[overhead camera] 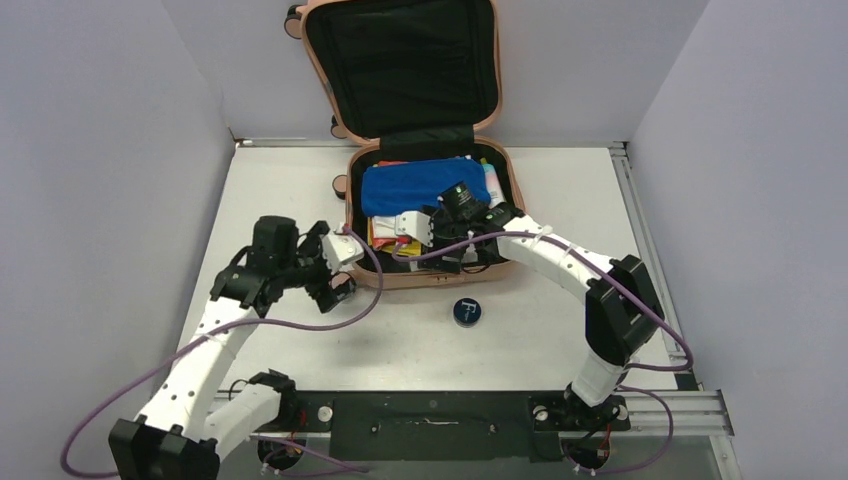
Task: Pack the luggage
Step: Place the makeup in the luggage, then pick up the makeup from the center of the board.
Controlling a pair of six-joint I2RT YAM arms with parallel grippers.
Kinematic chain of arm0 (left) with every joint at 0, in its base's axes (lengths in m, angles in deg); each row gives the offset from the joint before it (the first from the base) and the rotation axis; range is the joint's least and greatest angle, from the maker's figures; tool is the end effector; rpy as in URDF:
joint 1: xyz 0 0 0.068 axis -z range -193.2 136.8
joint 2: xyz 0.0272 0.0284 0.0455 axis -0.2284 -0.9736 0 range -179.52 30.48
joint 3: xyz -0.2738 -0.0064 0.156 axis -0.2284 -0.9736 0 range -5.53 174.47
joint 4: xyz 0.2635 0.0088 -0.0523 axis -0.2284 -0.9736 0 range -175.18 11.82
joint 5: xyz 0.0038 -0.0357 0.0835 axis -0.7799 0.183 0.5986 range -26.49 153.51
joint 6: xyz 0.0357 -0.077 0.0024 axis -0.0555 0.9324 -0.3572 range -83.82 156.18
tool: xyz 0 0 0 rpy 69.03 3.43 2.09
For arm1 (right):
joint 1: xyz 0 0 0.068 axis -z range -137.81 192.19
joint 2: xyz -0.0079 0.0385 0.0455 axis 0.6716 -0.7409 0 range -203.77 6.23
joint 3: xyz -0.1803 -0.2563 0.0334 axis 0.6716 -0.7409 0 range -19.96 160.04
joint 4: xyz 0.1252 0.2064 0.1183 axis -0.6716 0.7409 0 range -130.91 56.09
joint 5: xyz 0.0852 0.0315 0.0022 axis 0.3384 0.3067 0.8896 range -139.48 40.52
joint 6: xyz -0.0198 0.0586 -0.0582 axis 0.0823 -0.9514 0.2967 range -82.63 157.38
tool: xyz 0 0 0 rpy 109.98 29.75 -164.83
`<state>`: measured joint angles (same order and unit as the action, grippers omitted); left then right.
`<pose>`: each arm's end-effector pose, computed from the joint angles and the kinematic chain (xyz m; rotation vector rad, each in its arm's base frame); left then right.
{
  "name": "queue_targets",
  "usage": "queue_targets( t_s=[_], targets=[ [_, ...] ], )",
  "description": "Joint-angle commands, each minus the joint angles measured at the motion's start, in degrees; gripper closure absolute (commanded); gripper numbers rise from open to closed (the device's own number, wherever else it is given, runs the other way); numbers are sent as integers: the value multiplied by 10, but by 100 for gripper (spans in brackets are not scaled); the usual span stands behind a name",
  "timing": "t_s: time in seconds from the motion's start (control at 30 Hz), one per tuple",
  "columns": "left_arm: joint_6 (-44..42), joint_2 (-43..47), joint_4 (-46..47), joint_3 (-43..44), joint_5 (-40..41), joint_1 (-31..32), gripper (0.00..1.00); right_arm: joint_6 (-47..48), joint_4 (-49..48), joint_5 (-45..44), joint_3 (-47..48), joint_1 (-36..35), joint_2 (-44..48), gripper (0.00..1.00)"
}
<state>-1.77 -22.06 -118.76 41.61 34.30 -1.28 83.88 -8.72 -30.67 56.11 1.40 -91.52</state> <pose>0.1753 -0.0743 0.2935 1.1705 1.9517 -0.3687 0.2901 0.2820 0.2637 -1.8038 1.6974 0.3690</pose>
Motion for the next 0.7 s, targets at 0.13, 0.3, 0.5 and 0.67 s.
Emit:
queue_targets(
  t_s=[0.13, 0.3, 0.5, 0.67],
  targets=[
    [-93, -124, 2, 151, 81, 169, 4, -33, 54, 126, 76, 92, 51, 13],
    [-151, -217, 16, 181, 150, 320, 4, -88, 52, 257, 71, 249, 109, 10],
    [-279, -351, -61, 253, 153, 452, 4, -88, 24, 326, -26, 391, 187, 7],
    [-334, -440, -98, 338, 101, 480, 4, -119, -12, 404, -75, 500, 217, 5]
  ],
)
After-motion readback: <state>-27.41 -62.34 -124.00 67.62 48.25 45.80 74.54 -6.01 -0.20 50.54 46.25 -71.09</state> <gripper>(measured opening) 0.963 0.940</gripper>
